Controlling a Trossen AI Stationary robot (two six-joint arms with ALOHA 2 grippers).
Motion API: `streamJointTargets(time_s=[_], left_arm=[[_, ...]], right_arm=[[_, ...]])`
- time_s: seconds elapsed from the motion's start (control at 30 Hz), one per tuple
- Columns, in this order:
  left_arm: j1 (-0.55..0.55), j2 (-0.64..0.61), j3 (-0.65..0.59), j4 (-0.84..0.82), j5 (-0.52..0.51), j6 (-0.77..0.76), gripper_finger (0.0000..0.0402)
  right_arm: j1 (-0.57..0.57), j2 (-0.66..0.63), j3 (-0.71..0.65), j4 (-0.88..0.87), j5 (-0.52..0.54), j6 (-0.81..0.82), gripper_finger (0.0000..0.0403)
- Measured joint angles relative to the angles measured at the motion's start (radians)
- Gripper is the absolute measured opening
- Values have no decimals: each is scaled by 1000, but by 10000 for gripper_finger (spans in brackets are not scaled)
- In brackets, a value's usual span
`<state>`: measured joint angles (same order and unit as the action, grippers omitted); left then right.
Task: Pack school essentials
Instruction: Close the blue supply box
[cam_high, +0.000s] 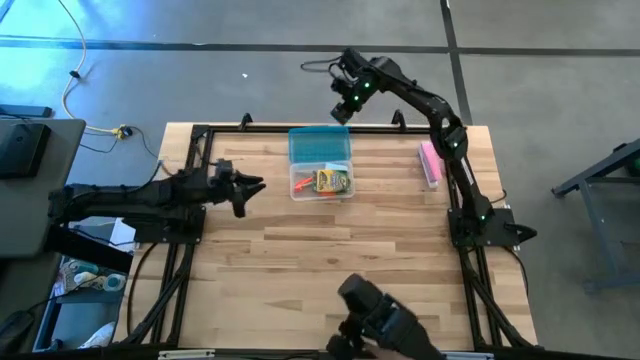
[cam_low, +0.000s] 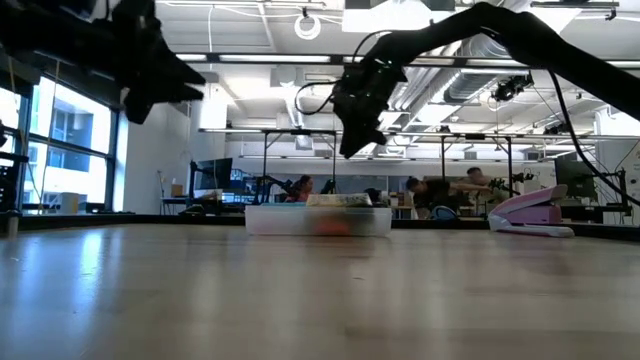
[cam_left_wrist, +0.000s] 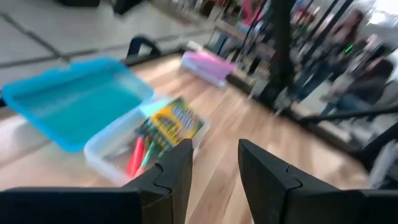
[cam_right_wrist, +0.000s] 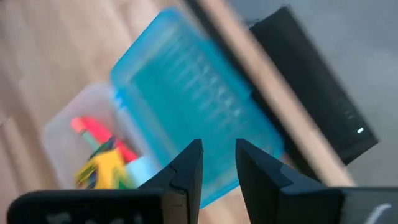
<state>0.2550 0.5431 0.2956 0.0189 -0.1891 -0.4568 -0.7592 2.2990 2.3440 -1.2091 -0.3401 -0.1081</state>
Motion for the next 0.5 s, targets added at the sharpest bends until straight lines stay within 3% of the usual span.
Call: streamJointTargets(time_s=[0.33, 0.5], left_arm=[[0, 339, 93, 0, -46, 63, 117], [1, 486, 169, 0, -34, 101, 132]], right_arm=[[-105, 1, -3, 168, 1, 24, 86], [-130, 1, -3, 182, -4, -5, 113]])
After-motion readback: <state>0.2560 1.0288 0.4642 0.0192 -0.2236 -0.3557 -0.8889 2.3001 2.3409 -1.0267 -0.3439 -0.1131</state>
